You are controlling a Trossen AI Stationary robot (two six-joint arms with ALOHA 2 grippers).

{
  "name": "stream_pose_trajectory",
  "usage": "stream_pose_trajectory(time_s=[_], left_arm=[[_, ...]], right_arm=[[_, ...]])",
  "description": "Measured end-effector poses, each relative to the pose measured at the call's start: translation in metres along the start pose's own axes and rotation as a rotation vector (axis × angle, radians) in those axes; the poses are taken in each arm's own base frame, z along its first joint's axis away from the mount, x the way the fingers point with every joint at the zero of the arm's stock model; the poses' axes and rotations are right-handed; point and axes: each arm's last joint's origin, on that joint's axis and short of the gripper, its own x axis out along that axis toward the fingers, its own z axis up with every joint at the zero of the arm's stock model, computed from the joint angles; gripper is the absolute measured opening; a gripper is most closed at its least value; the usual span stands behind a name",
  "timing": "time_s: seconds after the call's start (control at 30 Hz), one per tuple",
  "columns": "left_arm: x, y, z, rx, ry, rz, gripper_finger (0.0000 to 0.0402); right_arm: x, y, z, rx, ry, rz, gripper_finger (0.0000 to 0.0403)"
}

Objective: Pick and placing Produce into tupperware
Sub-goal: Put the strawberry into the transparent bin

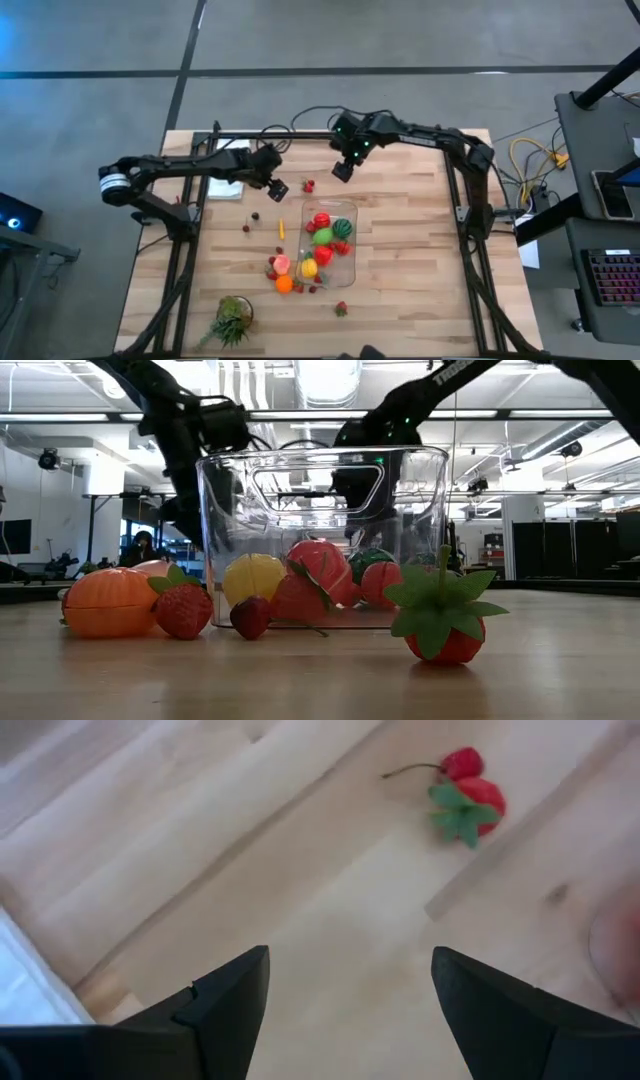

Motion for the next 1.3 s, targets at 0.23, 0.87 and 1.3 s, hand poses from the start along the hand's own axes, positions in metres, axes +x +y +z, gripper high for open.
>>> stream_pose_trajectory(time_s=[0.23, 0.87, 1.3], left_arm=[[0.000, 0.012, -0.024, -0.130, -0.018, -0.009, 0.0265], [-0.004, 0.013, -0.028, -0.119, -0.062, -0.048, 0.0265], [-0.006, 0.010, -0.024, -0.120, -0.065, -0.109, 0.0265]], right_arm=[[0.021, -0.003, 0.003, 0.046, 0.039, 0.032, 0.0242], [0.001, 0.009, 0.021, 0.063, -0.044, 0.070, 0.0242], [-0.095, 0.047, -0.025, -0.096, -0.018, 0.026, 0.0242]])
